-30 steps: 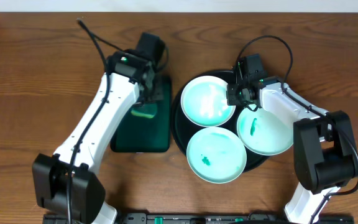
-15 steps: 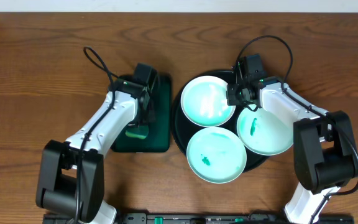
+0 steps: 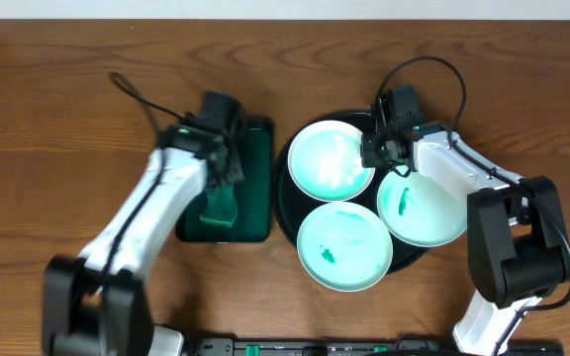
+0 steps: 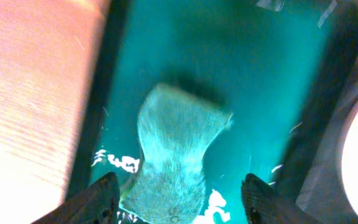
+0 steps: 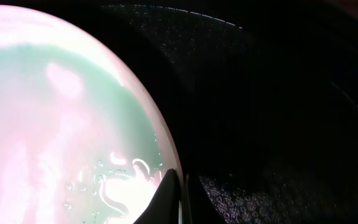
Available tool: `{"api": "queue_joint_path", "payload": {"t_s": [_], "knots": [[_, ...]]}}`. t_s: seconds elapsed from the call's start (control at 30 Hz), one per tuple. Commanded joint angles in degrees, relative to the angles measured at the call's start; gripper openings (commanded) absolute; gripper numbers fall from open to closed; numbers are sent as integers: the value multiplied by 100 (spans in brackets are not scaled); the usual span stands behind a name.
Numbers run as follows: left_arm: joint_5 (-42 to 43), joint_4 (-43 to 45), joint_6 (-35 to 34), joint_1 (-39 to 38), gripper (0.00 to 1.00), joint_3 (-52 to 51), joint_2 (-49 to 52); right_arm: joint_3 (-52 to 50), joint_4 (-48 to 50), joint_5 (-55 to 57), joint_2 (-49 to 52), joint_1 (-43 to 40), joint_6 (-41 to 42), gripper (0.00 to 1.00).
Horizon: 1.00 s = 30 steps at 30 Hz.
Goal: Clean dirty plates on tray and stack at the side
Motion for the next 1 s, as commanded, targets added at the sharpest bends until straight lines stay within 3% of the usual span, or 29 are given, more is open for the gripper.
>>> {"api": "queue_joint_path", "payload": {"t_s": [0.0,0.2,0.27,0.4,0.5,0.6,0.67,0.97], "knots": [[-52,33,-356,503,66,306,-741,-44,17,-138,-4,98,11,2],[-52,-111,-348,1464,67,304,-1338,-42,20,-138,-4,98,11,2],[-52,-216,-348,1646,77,304,-1360,-44,20,-138,-4,98,11,3],[-52,-321,-348,1832,78,297,-1335,-42,15,-138,-4,98,11,5],[-52,-323,-348,1838,79,297,-1335,-42,15,-138,-4,98,11,10],[-52,-323,-348,1838,79,297,-1335,-42,17,-138,-4,98,13,29],[-52,-323,-348,1838,79,297,-1335,-44,20,-138,-4,98,13,35],[-52,-323,-348,1838,79,297,-1335,-46,9,-136,-4,98,13,38]]}}
